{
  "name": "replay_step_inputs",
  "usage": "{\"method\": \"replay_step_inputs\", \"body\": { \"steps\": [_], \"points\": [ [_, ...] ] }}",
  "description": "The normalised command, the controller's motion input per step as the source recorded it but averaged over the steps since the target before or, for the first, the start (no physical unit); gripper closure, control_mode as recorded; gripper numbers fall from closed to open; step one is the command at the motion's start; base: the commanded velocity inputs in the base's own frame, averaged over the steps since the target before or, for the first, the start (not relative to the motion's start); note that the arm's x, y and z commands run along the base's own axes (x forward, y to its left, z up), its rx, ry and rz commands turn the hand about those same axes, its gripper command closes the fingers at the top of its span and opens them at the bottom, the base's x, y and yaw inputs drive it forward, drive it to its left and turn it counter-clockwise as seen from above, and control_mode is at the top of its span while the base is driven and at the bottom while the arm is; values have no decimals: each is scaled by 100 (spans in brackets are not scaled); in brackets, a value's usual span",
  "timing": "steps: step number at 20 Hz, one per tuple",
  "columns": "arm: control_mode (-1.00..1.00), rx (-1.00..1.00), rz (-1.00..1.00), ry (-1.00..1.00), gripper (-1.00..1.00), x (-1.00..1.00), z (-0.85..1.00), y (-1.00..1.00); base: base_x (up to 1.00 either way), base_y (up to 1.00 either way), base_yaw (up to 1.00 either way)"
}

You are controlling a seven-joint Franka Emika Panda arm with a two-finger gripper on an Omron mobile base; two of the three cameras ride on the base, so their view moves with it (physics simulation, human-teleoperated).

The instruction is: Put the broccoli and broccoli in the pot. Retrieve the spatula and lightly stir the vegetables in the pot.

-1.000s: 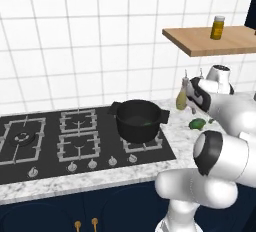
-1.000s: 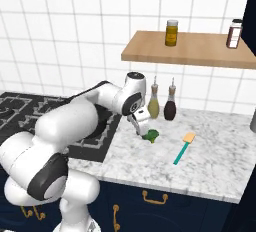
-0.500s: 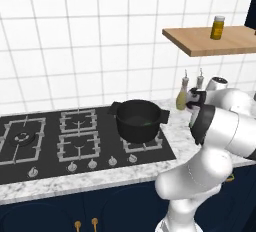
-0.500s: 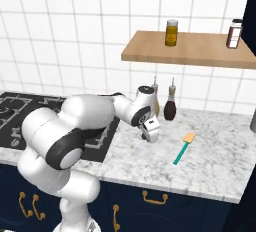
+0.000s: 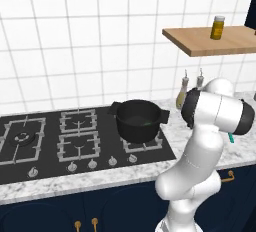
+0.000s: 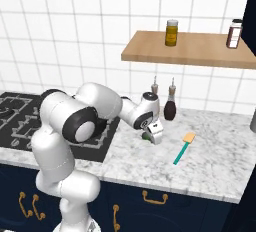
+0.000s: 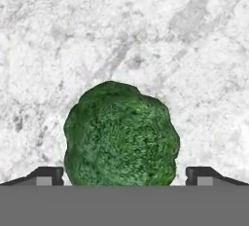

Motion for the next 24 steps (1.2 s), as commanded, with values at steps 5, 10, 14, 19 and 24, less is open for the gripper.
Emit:
{"method": "replay_step_inputs", "body": {
  "steps": [5,10,14,19,24],
  "points": [
    [-100,0,0,0,-100,38,-26,-19,0,0,0],
    [-100,1,0,0,100,19,-18,-7,0,0,0],
    [-100,1,1,-4,100,-30,49,0,0,0,0],
    [-100,0,3,-8,100,-62,100,5,0,0,0],
    [-100,0,5,0,100,-66,100,42,0,0,0]
  ]
}}
